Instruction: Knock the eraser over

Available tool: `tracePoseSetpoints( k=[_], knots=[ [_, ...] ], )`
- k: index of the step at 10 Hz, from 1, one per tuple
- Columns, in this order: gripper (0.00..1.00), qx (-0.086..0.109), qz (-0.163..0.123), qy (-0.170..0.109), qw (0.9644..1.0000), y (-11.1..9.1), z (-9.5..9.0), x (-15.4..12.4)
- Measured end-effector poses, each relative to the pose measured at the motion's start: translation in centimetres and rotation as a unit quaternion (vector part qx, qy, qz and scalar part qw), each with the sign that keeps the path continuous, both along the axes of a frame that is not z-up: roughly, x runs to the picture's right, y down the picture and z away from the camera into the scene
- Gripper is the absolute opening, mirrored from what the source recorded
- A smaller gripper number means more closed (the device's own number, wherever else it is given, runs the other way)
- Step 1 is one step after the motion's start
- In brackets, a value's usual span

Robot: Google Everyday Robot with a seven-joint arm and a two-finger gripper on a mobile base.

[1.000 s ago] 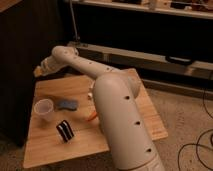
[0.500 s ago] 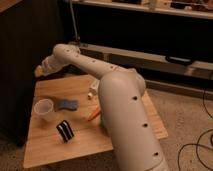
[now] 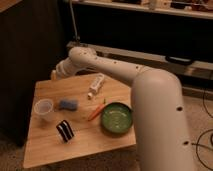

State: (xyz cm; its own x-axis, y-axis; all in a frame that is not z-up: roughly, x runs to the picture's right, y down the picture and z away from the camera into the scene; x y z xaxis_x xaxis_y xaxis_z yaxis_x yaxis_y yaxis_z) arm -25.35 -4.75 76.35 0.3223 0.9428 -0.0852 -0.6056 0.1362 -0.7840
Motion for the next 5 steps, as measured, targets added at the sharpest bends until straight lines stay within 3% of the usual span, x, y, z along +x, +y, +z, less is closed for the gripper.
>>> tracePoseSetpoints(
  k=[3,5],
  knots=[
    [0.0,-0.015,-0.003,0.001,0.9999,4.0,-2.2,3.7],
    [0.0,-0.028,-0.003,-0.009,0.9996,7.5,-2.1,5.4]
  ],
)
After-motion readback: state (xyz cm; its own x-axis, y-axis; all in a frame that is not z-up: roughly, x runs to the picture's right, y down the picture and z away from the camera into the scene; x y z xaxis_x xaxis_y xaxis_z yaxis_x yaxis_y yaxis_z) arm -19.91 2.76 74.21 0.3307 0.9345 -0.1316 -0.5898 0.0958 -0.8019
